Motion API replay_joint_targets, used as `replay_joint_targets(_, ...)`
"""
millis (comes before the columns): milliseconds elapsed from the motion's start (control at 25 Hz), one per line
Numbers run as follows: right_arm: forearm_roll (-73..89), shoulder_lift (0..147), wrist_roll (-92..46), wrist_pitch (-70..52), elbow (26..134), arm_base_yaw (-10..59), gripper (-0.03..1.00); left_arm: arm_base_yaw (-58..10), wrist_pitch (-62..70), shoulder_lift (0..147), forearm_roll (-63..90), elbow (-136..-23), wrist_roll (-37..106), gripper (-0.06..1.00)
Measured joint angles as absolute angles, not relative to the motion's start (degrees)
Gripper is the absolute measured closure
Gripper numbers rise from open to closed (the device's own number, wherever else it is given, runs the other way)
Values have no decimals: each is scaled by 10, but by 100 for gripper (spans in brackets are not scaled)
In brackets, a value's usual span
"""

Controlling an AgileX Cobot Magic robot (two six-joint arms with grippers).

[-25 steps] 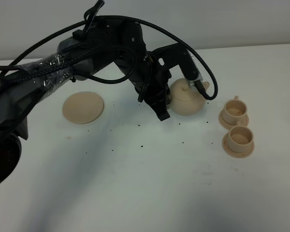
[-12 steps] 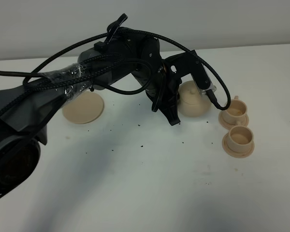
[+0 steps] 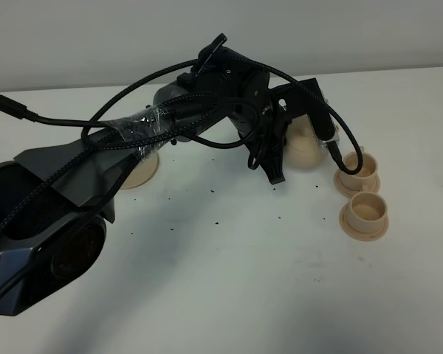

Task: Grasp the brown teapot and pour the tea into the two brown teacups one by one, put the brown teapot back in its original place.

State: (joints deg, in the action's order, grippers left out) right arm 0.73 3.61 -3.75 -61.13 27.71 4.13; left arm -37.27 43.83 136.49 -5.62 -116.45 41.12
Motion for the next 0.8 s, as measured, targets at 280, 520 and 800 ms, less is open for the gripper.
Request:
replay_joint_targets(280,7,36,-37,-611,277,41,64,-376,424,1374,-86,-1166,415,82)
replay_joint_targets(520,7,36,-37,-611,277,41,64,-385,401,1374,-128,-1166,415,82)
replay_joint_targets(800,7,36,-37,-611,277,41,64,-399,377,1374,-137,-1167,452,82)
